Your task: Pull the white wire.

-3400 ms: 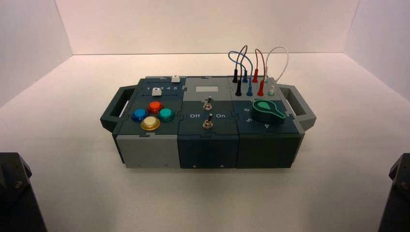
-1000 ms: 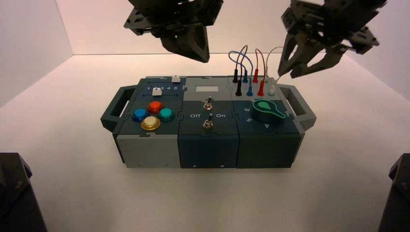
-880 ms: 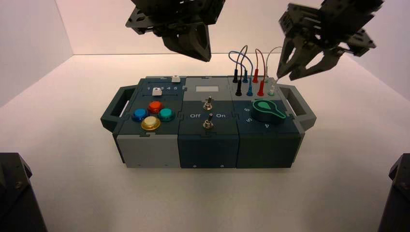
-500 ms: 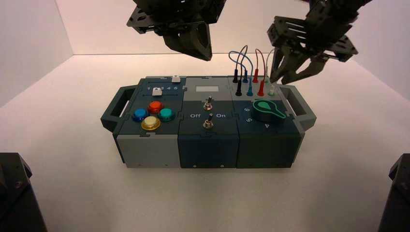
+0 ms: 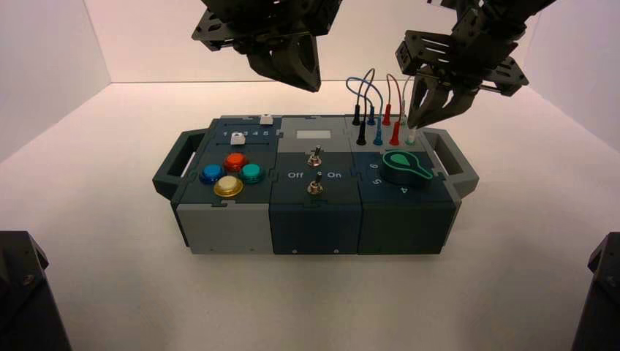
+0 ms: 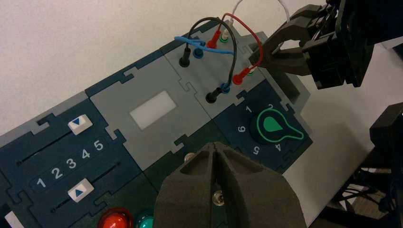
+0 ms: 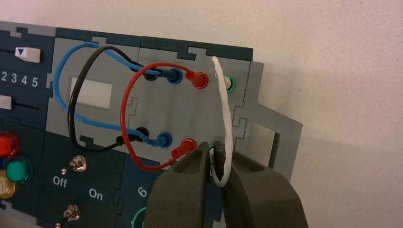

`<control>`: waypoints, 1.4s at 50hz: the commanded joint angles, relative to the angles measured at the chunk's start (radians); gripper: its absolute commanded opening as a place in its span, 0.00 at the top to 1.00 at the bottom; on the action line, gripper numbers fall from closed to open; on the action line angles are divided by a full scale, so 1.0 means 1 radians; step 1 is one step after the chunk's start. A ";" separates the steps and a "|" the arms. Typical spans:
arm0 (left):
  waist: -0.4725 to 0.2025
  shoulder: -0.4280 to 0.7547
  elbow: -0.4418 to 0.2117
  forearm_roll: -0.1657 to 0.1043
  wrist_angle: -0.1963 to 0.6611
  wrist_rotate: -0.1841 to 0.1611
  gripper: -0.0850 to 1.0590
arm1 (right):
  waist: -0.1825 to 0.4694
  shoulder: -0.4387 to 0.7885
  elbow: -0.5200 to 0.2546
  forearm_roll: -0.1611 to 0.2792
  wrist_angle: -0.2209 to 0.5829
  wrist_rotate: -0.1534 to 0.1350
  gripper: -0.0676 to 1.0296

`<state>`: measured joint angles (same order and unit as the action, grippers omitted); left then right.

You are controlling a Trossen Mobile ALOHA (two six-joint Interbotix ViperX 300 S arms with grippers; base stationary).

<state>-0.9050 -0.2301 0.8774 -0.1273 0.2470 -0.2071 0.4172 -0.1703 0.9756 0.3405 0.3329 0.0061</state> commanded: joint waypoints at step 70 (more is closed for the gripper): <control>0.009 -0.014 -0.028 0.011 -0.021 0.003 0.95 | -0.097 -0.376 0.018 -0.091 0.202 0.005 0.51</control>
<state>-0.9020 -0.2255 0.8744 -0.1197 0.2347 -0.2056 0.3099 -0.4847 0.9971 0.2500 0.5139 0.0169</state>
